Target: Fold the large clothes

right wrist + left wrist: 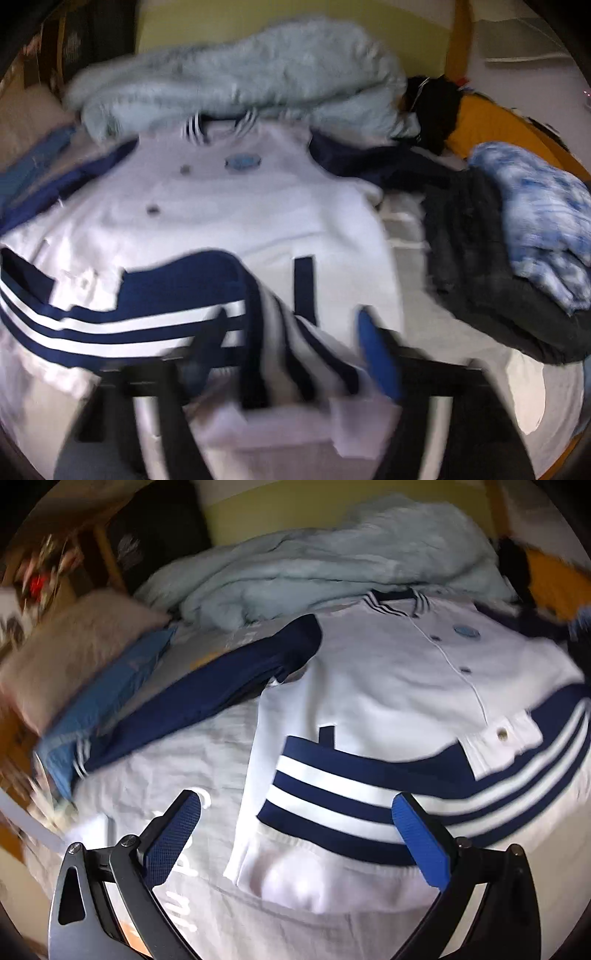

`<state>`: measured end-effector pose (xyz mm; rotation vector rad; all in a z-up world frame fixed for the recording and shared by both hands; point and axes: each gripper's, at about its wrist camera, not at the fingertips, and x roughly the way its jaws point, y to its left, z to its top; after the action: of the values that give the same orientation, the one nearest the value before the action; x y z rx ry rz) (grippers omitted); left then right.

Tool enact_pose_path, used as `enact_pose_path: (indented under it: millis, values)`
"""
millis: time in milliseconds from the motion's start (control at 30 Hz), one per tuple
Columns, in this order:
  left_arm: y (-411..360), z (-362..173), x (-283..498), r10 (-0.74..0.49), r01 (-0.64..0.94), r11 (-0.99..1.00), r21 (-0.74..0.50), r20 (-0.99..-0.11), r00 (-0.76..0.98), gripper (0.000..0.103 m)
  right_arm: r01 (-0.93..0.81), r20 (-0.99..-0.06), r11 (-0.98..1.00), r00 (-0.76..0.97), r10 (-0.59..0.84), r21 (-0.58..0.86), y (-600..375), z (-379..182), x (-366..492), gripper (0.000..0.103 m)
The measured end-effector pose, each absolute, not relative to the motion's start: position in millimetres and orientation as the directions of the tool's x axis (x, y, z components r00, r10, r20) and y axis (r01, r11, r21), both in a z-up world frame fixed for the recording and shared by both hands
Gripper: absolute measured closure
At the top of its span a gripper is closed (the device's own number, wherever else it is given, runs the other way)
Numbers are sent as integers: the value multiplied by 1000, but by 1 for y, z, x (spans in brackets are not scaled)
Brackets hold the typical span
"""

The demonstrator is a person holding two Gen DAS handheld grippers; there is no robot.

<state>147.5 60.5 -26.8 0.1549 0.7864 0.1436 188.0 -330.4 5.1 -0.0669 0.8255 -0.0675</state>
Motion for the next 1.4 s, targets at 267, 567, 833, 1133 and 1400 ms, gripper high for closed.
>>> enact_pose_path:
  millis: [267, 567, 833, 1133, 1400]
  values:
    - [90, -72, 175, -47, 2, 998, -57, -808, 588, 55, 55, -741, 997, 672, 1, 51, -377, 26, 153, 24]
    - [82, -14, 171, -37, 11, 999, -45, -646, 762, 91, -76, -767, 992, 641, -30, -102, -345, 4, 168, 28]
    - [87, -17, 211, -7, -19, 999, -33, -640, 768, 90, 87, -728, 989, 671, -145, -116, -355, -1, 217, 93]
    - [97, -51, 209, 72, -93, 996, 10, -719, 692, 43, 189, -756, 980, 650, -74, 67, -388, -5, 217, 64]
    - [129, -37, 158, 73, -242, 962, -125, -738, 671, 20, 236, -775, 945, 632, 27, 225, -419, 9, 158, 54]
